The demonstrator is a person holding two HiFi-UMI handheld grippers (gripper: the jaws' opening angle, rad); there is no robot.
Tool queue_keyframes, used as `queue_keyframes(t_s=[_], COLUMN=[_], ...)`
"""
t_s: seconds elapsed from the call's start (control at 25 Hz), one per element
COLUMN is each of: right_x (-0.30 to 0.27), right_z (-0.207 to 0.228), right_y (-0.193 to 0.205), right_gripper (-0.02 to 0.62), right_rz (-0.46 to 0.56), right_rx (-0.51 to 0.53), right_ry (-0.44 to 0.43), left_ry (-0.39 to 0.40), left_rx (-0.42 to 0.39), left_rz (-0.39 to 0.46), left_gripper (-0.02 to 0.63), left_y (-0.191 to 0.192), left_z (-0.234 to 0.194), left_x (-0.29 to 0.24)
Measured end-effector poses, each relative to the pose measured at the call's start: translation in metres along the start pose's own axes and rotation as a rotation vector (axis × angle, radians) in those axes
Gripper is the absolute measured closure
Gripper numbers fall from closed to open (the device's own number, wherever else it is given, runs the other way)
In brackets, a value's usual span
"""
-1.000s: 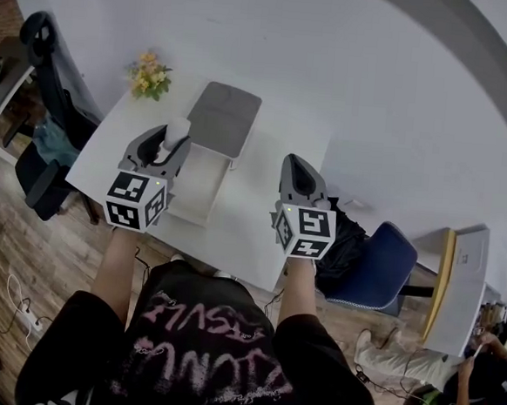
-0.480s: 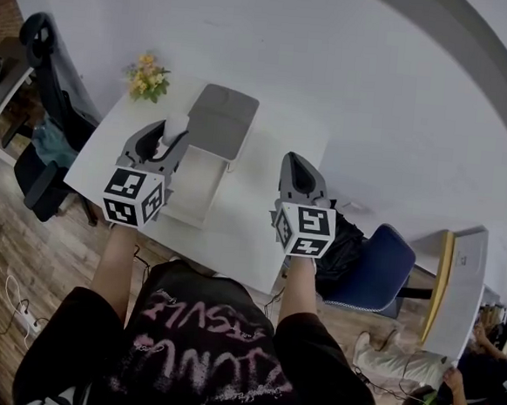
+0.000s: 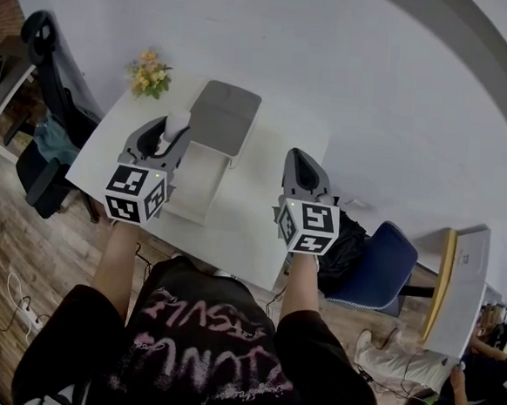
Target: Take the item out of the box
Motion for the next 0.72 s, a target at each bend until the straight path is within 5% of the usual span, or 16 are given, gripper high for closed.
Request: queue_keyframes(t_s=[0.72], right_x=[0.0088], right_z=[-0.0010], right_y=[-0.0010], right_gripper=[0.586], right_rz=[0.001], right_rx=[0.034], right_ry=[0.003], left_ry=[-0.004], left_rx=[0.019], left_rz=[0.028], left_gripper=[0.430], left_y=[-0.0054], left_z=[0.0055], left_x=[0.0082])
Point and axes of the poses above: the fingertips, and each gripper's own axes: x backward along the fingers, z to its right, y out of its underside, the point moved 6 cm from there along x, backward along the fingers, and after that the axes turned 1 degree about -x, right-handed, at the moved point
